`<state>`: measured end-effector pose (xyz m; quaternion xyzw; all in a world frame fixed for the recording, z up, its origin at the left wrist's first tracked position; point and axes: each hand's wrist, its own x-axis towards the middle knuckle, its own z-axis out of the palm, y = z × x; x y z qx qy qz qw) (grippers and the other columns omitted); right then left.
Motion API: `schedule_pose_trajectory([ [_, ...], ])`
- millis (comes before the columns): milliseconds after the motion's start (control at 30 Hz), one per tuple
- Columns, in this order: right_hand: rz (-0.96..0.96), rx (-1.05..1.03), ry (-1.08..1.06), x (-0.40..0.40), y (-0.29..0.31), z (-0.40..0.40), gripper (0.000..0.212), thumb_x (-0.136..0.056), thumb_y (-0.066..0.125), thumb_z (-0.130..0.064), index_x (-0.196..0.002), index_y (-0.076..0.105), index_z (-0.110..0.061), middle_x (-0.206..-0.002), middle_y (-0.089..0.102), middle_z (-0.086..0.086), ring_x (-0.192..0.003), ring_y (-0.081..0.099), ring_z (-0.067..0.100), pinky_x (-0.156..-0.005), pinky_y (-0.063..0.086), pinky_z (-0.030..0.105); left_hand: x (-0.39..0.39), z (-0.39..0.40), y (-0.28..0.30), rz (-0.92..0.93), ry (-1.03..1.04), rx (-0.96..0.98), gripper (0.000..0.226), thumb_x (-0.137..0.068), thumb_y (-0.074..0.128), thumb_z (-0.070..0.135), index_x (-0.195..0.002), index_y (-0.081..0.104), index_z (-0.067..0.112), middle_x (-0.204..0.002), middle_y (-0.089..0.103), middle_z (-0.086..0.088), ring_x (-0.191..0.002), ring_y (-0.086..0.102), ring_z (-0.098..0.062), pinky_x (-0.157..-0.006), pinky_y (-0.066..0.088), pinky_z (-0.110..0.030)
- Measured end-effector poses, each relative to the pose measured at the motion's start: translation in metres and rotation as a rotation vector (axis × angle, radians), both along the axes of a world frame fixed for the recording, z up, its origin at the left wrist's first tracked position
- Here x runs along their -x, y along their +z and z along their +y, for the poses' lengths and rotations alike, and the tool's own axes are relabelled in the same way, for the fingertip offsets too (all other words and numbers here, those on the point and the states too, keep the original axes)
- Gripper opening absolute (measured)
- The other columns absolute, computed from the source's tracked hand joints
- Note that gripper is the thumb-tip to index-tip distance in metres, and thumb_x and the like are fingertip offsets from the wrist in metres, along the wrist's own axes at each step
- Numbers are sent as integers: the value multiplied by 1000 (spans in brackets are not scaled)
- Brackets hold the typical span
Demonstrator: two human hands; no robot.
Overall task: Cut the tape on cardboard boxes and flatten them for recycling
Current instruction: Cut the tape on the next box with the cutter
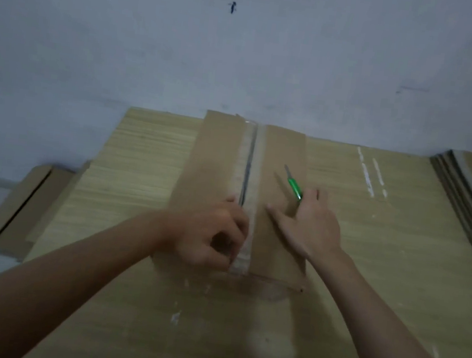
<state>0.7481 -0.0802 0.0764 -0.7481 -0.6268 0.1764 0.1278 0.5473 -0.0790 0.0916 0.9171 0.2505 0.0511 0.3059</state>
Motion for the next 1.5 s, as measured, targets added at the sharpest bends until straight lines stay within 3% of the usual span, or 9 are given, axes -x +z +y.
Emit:
schedule_pose_trajectory([
  [133,148,135,3,15,-4,-2,59,-69,70,-62,-95,57,-11,-97,66,12,-93,63,30,-70,47,34,23,1,-13,-274,493,-50,38,-79,57,44,-92,70,11,-112,57,-8,-104,50,-4,-93,32,-8],
  [267,342,99,-11,23,-1,10,39,-72,74,-48,-70,61,-11,-72,66,12,-72,63,27,-58,45,33,20,15,-18,212,1176,-41,83,-80,38,72,-143,31,17,-153,17,-9,-141,15,-28,-116,12,-45],
  [367,144,-64,-93,16,3,42,37,-81,66,-42,-91,63,-6,-94,66,18,-93,61,34,-73,46,35,17,20,-32,392,1064,-52,120,-56,12,90,-150,9,15,-157,3,-7,-143,-5,-34,-114,-3,-55],
  [567,-137,-81,-73,-27,5,67,50,-81,62,-49,-95,65,-1,-102,59,21,-98,58,36,-74,44,36,22,25,-46,269,545,-273,120,-55,14,97,-149,23,23,-155,18,5,-144,2,-31,-115,-1,-52],
  [733,34,16,-280,-53,-4,17,51,-82,62,-53,-83,63,-2,-82,63,20,-89,61,36,-65,37,32,18,62,-39,257,431,-308,112,-59,28,90,-150,15,25,-159,3,7,-140,-19,-8,-108,-22,-45],
  [867,430,8,-423,-40,-21,-24,38,-78,72,-41,-60,60,-11,-69,63,18,-73,67,35,-62,51,37,-5,67,-37,-24,680,-499,55,-78,62,26,-129,53,8,-138,48,-14,-135,37,-29,-109,21,-57],
  [1000,1059,55,-510,-13,-36,-45,36,-87,65,-10,-62,39,-12,-76,60,22,-47,65,18,-48,55,25,-45,21,-56,-191,511,-359,38,-82,49,29,-106,65,5,-109,62,-14,-102,59,-33,-92,47,-44],
  [1200,991,-71,-553,-4,-57,-31,58,-56,75,-62,-62,57,-7,-74,67,25,-71,67,41,-67,56,55,-49,0,-57,-280,631,-315,23,-82,57,32,-83,61,10,-88,55,-2,-79,54,-19,-71,46,-31],
  [1500,1079,-94,-587,-4,-55,-17,31,-80,72,-18,-78,58,9,-82,64,30,-72,69,37,-59,58,44,-41,-7,-60,-228,629,-322,44,-81,54,49,-94,61,8,-99,59,-3,-87,57,-19,-76,49,-34],
])
